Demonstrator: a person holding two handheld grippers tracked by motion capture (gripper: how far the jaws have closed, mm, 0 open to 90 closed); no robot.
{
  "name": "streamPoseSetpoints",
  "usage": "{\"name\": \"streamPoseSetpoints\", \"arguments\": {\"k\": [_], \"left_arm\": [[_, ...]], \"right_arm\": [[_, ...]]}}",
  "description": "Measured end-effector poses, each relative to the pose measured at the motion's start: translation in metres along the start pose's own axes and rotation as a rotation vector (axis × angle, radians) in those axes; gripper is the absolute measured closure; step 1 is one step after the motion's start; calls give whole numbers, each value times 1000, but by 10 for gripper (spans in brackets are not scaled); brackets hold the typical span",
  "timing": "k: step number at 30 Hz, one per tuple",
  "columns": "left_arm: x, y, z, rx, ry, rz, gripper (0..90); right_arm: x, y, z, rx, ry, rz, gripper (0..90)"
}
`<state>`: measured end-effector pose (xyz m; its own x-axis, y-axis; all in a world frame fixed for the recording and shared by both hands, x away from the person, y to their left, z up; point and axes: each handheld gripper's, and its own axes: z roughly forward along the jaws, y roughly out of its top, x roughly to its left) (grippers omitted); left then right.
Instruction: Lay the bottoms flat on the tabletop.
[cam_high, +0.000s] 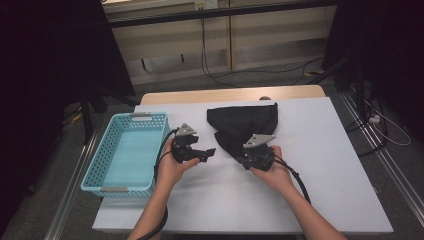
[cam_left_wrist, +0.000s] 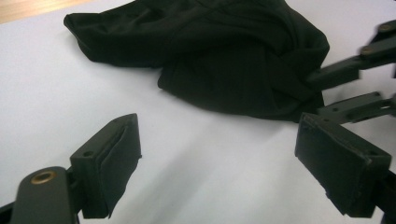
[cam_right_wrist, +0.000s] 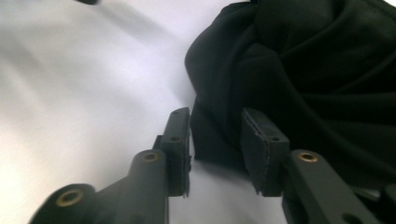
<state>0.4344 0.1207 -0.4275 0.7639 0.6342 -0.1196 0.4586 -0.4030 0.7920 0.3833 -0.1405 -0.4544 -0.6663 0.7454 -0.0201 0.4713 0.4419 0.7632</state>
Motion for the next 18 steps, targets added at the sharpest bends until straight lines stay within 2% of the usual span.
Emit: {"name": "streamPoseSetpoints", "arguments": {"k": [4, 7, 8, 10, 12, 18], "left_arm": [[1, -2, -3, -3, 7, -2, 144], [3, -3, -7, -3, 14, 4, 144], [2, -4, -7, -6, 15, -9, 144], [2, -4, -9, -8, 19, 1, 145], [1, -5, -9, -13, 17, -14, 146], [1, -4, -6, -7, 10, -7, 148]], "right_arm": [[1, 2, 10, 29, -30, -29, 662], [-1, 2, 14, 26, -36, -26, 800], [-2, 2, 14, 21, -28, -28, 864], [-5, 3, 12, 16, -22, -19, 875], [-7, 5, 6, -11, -19, -15, 878], [-17, 14, -21, -110, -17, 30, 879]]}}
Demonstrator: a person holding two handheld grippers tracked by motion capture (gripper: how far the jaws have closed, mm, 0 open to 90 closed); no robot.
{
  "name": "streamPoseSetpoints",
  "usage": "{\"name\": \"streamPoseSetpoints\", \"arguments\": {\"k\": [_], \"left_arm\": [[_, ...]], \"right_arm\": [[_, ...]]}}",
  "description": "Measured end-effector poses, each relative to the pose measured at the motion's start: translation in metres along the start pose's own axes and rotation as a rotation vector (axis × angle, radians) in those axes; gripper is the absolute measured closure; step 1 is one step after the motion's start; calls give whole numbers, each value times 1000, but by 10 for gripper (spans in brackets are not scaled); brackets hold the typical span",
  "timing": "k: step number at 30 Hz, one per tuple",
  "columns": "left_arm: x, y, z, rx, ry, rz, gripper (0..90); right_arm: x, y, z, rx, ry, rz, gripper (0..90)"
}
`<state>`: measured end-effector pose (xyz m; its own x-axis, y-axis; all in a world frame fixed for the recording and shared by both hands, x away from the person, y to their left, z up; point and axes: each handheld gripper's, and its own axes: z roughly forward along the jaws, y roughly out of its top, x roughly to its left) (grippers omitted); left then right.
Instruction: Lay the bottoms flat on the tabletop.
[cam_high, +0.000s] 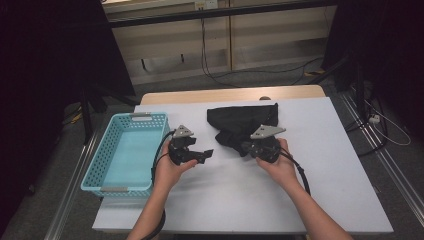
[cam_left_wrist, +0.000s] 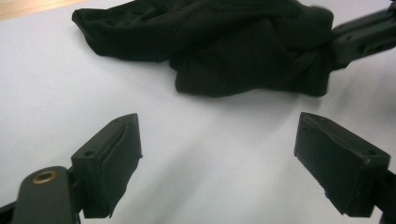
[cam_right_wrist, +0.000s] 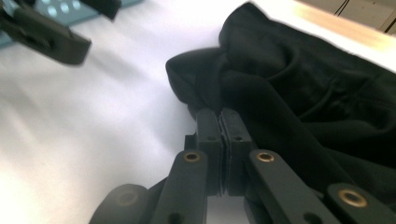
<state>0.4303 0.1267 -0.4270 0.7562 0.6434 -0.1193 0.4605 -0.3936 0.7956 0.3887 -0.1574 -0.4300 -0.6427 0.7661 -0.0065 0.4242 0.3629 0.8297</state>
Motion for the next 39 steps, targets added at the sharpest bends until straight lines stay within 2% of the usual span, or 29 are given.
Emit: {"name": "streamPoseSetpoints", "arguments": {"k": [3, 11, 16, 18, 20, 23, 25, 27, 28, 31, 33, 35, 39], "left_arm": [[-1, 1, 0, -4, -6, -1, 148], [-2, 2, 5, 1, -17, -4, 148], [-3, 1, 6, 6, -18, -7, 149], [-3, 0, 6, 7, -20, -6, 149], [-3, 0, 6, 7, -20, -6, 148], [-3, 0, 7, 6, -22, -4, 148], [-3, 1, 7, 8, -21, -5, 148], [-4, 1, 6, 8, -22, -5, 148], [-4, 1, 6, 9, -21, -4, 148], [-4, 0, 6, 12, -20, -3, 149], [-4, -1, 6, 15, -20, -3, 148], [-4, -1, 7, 15, -20, -2, 149], [-4, -1, 6, 16, -20, -2, 148]], "right_arm": [[-5, 3, -10, -27, 2, 15, 879], [-16, 1, -34, -46, 8, 34, 877], [-19, -14, -31, 22, 3, 49, 866], [-18, -17, -30, 37, 0, 44, 828], [-14, -17, -30, 47, 4, 39, 735], [-6, -13, -28, 29, 31, 19, 672], [2, -11, -23, 30, 46, 15, 587], [10, -10, -15, 51, 46, -4, 579], [13, -10, -11, 61, 42, -14, 581], [18, -11, -1, 87, 15, -60, 757], [14, -13, 1, 88, 25, -42, 855], [11, -13, -2, 84, 32, -32, 878], [6, -9, -17, 36, 36, -25, 900]]}}
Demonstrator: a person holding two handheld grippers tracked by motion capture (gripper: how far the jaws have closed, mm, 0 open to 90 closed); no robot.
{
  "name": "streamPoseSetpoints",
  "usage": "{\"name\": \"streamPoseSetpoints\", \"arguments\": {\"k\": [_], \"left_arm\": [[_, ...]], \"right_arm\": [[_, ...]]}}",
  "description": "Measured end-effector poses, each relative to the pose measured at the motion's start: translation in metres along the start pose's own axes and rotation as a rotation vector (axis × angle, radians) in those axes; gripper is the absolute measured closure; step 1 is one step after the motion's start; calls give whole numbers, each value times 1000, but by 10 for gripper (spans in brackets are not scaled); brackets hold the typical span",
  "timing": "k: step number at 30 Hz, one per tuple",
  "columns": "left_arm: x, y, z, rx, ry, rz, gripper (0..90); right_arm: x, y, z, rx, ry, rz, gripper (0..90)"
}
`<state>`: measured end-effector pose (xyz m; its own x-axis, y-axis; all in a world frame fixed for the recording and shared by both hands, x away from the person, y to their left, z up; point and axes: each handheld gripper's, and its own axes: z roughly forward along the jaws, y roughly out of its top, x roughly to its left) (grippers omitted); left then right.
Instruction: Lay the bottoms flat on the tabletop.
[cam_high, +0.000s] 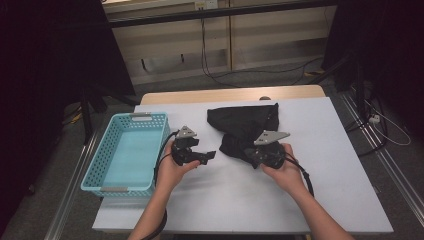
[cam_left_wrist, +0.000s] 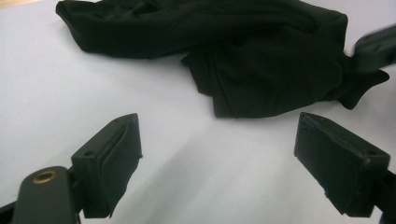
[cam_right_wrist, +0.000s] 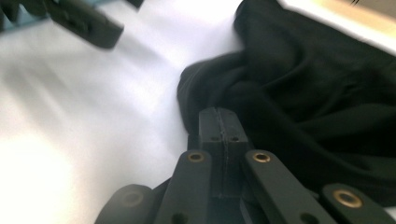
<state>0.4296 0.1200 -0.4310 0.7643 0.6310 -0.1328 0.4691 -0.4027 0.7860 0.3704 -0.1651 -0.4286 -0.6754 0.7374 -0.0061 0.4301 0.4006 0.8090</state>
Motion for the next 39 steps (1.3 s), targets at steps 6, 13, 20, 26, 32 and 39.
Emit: {"name": "streamPoseSetpoints", "arguments": {"k": [6, 13, 20, 26, 32, 39], "left_arm": [[-1, 1, 1, -4, -2, -3, 149], [-1, 2, 1, 0, -5, 2, 148], [0, 0, -1, 0, -1, 4, 148], [0, 0, -2, -3, 3, 4, 148], [-2, 1, -1, -7, 0, 2, 149], [-2, 1, 2, 4, -7, 7, 149]], "right_arm": [[-13, -2, -23, -57, -5, 50, 864], [8, -1, 12, 11, -1, -3, 637], [4, -6, 27, 59, -13, 2, 870], [-2, 0, 4, 4, -16, 4, 872], [-22, 6, -33, -102, -57, 56, 874], [-37, -7, -35, -71, -98, 106, 872]]}}
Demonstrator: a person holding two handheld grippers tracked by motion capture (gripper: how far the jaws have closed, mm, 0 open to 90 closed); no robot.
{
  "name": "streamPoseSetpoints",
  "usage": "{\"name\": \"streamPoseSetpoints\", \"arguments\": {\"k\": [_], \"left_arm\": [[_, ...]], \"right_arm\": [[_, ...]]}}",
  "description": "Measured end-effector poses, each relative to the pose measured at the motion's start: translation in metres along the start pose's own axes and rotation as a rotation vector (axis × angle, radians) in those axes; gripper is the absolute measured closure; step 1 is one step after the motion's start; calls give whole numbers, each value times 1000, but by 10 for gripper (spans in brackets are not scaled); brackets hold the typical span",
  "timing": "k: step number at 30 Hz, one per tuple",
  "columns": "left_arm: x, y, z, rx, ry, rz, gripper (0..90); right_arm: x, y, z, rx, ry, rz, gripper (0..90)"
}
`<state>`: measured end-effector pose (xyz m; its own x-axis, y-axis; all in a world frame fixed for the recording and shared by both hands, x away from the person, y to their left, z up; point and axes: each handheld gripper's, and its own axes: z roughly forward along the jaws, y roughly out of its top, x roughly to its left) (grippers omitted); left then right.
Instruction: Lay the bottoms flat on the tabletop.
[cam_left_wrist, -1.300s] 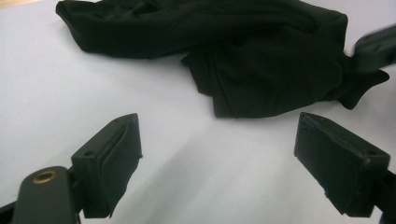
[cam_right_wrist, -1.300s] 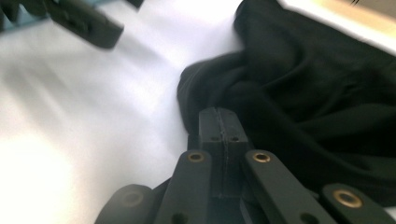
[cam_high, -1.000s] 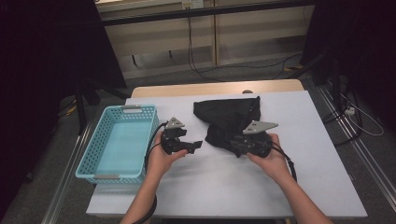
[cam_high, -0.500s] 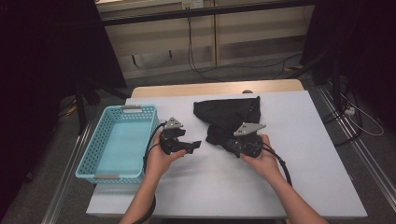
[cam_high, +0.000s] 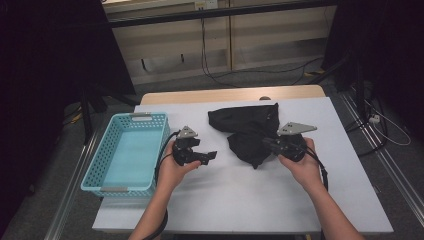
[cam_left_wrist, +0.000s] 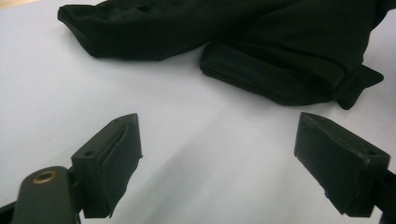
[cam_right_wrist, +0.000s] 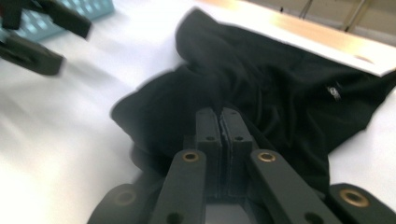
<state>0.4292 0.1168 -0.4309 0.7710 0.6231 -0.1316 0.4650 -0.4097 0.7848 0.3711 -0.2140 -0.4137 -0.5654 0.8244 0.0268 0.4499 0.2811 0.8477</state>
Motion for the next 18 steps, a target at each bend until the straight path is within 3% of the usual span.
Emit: {"name": "streamPoseSetpoints", "arguments": {"k": [3, 6, 9, 14, 18], "left_arm": [[-1, 0, 1, 1, -6, -2, 149], [0, 1, 1, -3, -6, -2, 149], [0, 0, 2, 1, -6, -6, 148], [-2, 1, 4, 4, -14, 1, 149], [-2, 0, 4, 3, -15, -8, 148]], "right_arm": [[-5, -4, 1, 15, -25, 8, 872], [-11, -4, -6, -13, -39, 30, 872], [-12, -6, -7, 3, -28, 32, 845], [7, -2, -1, 6, -29, -44, 619], [27, 5, 8, 10, 0, -82, 534]]}}
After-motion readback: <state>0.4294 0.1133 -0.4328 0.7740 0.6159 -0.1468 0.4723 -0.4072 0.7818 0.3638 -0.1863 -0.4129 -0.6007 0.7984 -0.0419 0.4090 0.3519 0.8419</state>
